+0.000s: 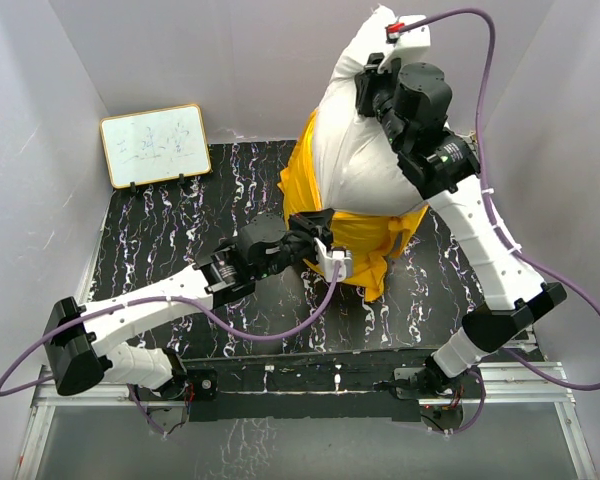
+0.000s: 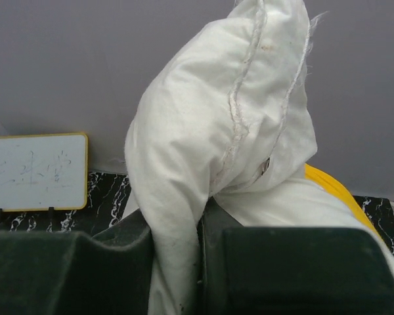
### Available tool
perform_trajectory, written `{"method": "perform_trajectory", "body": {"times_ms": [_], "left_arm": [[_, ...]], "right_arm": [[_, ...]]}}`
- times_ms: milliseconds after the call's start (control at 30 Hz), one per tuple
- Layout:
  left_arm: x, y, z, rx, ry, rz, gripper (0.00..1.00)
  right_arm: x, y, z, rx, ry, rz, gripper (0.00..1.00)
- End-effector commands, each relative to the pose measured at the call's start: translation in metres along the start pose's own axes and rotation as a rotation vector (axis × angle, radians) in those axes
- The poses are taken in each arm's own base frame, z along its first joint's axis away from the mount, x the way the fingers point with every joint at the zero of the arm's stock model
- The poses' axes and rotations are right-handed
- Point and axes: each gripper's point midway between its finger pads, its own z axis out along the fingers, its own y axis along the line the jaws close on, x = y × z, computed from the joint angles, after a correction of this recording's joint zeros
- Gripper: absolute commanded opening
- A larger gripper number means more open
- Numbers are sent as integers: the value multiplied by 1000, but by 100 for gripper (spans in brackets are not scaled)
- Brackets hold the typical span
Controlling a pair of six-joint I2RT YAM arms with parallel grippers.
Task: Remove the pillowcase from the pillow
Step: Remove the pillow from the pillowcase.
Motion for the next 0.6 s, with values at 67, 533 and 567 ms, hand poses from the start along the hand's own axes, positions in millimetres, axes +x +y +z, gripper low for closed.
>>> {"method": "perform_trajectory", "body": {"times_ms": [67,533,567], "left_arm": [[62,-131,-38,424,189,-87,18],[-29,-53,-26,129,-309,-4,75],[-36,-47,-25,91,-350,35,76]], "right_arm": [[-46,-71,-3,132,-164,136,8],[33,-29,-20,255,108,264,8],[27,-18,-22,218,106,288,8]]}}
